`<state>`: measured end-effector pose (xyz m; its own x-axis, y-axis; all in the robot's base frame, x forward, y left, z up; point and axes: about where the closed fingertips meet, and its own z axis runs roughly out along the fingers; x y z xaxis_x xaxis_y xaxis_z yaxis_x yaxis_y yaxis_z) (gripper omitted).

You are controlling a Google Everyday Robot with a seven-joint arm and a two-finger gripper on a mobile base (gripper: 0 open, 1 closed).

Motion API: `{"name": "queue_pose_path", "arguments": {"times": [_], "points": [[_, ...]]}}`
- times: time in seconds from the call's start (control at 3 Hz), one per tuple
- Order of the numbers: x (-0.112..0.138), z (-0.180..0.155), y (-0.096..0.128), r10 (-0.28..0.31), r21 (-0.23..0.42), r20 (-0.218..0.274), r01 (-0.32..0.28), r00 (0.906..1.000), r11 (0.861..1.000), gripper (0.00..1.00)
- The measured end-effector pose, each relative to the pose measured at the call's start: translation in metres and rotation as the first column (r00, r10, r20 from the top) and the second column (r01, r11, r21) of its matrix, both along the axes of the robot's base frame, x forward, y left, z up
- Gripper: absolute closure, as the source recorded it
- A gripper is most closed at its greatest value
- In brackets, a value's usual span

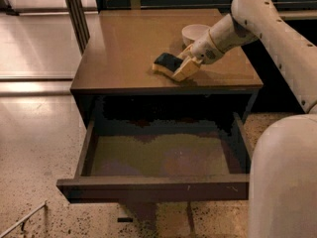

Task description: Pick sponge from top drawer and place on counter

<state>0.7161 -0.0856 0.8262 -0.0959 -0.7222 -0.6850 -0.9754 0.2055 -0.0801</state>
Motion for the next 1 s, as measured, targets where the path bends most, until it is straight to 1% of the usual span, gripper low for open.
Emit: {"name": "queue_pose_path", "arguments": {"times": [0.33,0.67,1.0], "points": [[0.0007,-0.0012,0.0003,0.000,0.001,-0.001,0.000,1.0000,1.000,0.81],[0.0007,-0.0013,0.0004,0.000,0.001,-0.001,0.000,1.0000,1.000,0.59],[0.0007,-0.0013,0.0004,0.000,0.001,-0.001,0.000,1.0000,1.000,0.34]]}}
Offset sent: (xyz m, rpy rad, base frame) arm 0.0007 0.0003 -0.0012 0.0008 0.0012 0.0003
